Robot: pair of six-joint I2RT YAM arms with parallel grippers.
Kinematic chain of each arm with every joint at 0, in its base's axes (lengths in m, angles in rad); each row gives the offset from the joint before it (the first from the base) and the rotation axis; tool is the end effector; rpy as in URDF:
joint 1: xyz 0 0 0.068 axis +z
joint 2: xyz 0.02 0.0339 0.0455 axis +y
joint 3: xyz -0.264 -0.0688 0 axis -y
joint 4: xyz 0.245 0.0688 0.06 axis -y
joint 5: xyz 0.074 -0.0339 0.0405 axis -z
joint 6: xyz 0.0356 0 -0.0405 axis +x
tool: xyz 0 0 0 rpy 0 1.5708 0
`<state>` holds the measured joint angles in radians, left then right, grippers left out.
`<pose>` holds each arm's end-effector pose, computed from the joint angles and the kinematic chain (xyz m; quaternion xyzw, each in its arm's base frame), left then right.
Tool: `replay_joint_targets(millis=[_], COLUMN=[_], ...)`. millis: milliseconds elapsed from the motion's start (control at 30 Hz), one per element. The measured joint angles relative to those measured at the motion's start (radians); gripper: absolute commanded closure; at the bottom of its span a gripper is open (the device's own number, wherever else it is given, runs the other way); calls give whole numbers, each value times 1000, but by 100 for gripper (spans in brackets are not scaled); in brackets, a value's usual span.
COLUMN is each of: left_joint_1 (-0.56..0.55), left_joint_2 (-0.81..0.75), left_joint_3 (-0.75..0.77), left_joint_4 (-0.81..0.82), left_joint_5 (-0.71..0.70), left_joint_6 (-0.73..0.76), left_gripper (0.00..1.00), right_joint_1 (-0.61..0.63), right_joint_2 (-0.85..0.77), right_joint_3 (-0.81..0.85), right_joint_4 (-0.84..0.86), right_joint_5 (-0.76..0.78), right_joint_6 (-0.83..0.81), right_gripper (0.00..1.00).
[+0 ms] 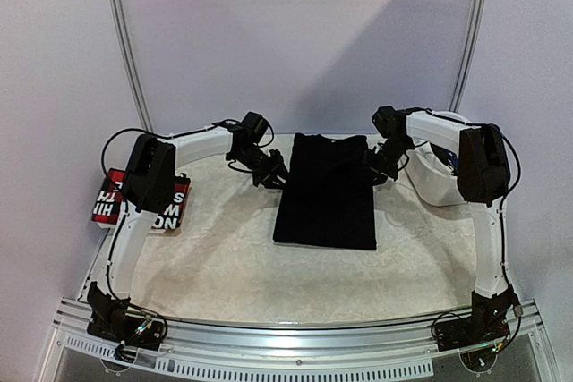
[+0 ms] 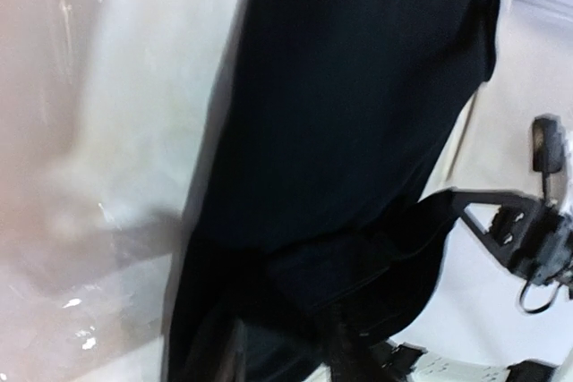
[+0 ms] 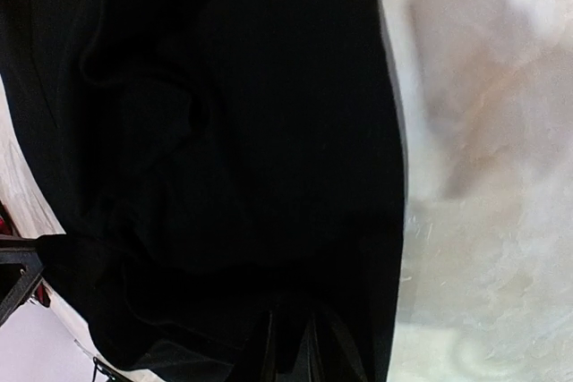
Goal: Fold and stack the mixed laundry pile
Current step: Fold the rectangle-folded T-shirt at the center of the board, then move the 2/3-rectangle-folded T-shirt to the center of the board.
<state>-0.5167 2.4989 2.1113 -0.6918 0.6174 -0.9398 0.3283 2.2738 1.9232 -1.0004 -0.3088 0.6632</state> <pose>0.4501 -0.2795 0.1438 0.1218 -0.9190 0.3742 0.0232 0.4366 0.1601 0.1818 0.1471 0.9712 0.1860 0.0226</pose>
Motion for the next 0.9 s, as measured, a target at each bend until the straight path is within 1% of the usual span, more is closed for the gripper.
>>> replay_joint_targets(millis=[67,133,233,333,433,500,600,733,833,900], left_joint_1=[13,29,55,68,68,57,25,-42,-89,-120], left_joint_2=[-1,-8,-24,-54,-99,-133,-192,-223,-220,-214], left_joint_3=[-3,-18,-30,-29,-31,-39,-74,-121,-149,-154], left_joint_4=[27,55,48,1,-62,-93,-127,-145,-148,-154], left_joint_5=[0,-5,-36,-86,-135,-162,-187,-196,-191,-184], left_joint_6=[-21,-42,-32,14,84,135,216,293,320,335], left_gripper=[54,47,43,44,48,50,52,55,55,56], right_joint_1=[-10,-21,-37,-43,-43,-40,-29,14,67,104], right_joint_2=[8,13,13,13,1,-26,-112,-257,-306,-311], right_joint_3=[16,29,48,69,71,42,-72,-258,-347,-393], right_joint_4=[-7,-14,-26,-30,-26,-4,59,147,205,235], right_joint_5=[0,4,16,27,34,32,0,-79,-132,-159], right_joint_6=[2,3,5,3,-8,-27,-69,-131,-166,-181], right_gripper=[82,80,79,73,72,72,73,73,74,74])
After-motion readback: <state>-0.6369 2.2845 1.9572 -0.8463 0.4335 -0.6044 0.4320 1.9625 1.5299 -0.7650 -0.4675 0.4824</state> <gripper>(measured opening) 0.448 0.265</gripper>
